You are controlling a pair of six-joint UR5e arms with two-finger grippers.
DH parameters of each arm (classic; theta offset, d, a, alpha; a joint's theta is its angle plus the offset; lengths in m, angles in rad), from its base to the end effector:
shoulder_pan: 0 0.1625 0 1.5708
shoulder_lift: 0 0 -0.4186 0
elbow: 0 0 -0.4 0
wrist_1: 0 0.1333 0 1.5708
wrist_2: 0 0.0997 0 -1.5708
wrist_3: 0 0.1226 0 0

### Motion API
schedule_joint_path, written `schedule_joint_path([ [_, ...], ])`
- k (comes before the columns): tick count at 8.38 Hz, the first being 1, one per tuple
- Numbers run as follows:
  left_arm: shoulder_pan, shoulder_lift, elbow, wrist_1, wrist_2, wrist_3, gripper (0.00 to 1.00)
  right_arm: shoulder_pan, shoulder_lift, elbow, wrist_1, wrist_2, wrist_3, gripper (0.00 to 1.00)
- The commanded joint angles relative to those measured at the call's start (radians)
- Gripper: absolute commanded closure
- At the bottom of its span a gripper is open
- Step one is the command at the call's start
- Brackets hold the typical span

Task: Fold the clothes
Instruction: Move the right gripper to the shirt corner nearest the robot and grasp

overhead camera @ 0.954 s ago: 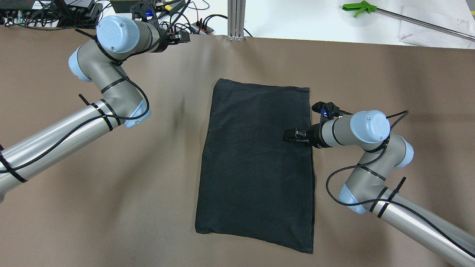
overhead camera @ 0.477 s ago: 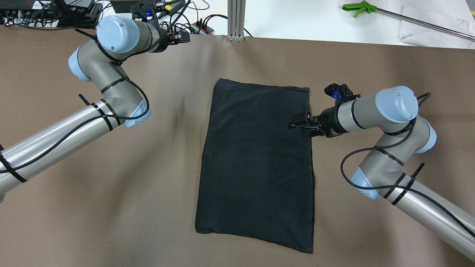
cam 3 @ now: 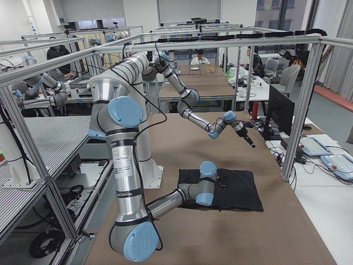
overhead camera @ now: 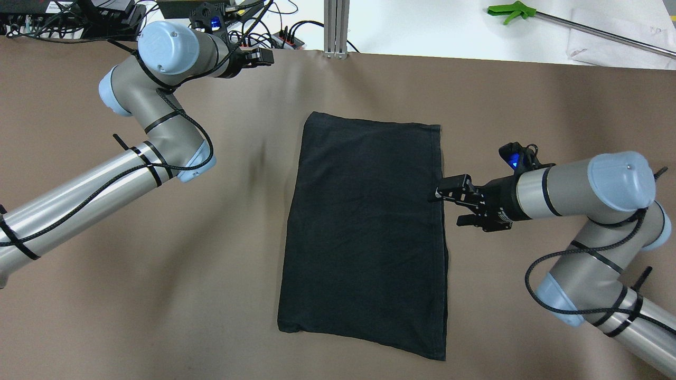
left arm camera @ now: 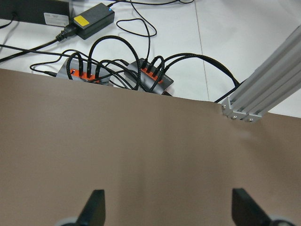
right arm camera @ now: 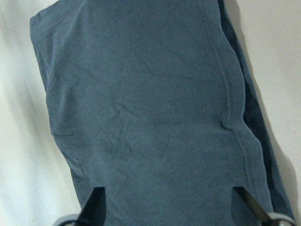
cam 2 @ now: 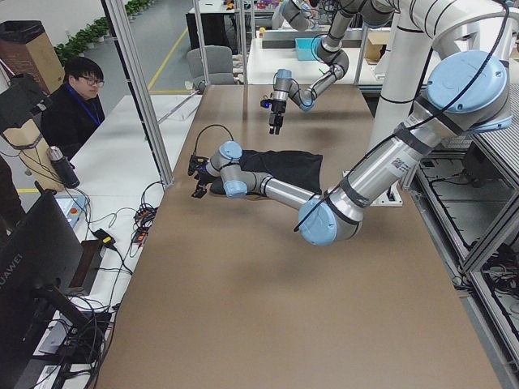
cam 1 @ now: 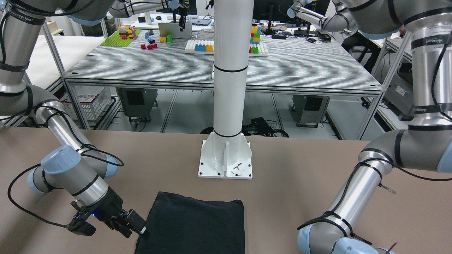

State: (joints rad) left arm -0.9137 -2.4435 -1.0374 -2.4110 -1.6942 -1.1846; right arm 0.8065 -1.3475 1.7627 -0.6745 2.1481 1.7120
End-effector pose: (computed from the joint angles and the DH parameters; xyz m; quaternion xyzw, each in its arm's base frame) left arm 0.4246 -0.7439 0.2527 0.2951 0.4729 -0.1831 0.8098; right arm -0.3559 -0.4672 0.3393 -0.0224 -0.6262 0.1923 0.7553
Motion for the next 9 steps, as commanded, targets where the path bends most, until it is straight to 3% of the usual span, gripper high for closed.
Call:
schedule_joint_path([
  [1, 0.004, -0.005, 0.002, 0.0, -0.01, -0.004, 0.05, -0.131, -0.106, 0.122, 0.004, -0.103, 0.078, 0.06],
  [2, 0.006, -0.006, 0.002, 0.0, -0.01, -0.003, 0.05, -0.201, -0.108, 0.123, 0.004, -0.176, 0.078, 0.06],
  [7, 0.009, -0.002, 0.0, -0.002, -0.002, -0.001, 0.05, -0.446, -0.18, 0.12, 0.004, -0.373, 0.078, 0.06],
  [9, 0.009, 0.001, 0.0, -0.004, -0.001, 0.0, 0.05, -0.464, -0.192, 0.112, 0.004, -0.376, 0.077, 0.06],
])
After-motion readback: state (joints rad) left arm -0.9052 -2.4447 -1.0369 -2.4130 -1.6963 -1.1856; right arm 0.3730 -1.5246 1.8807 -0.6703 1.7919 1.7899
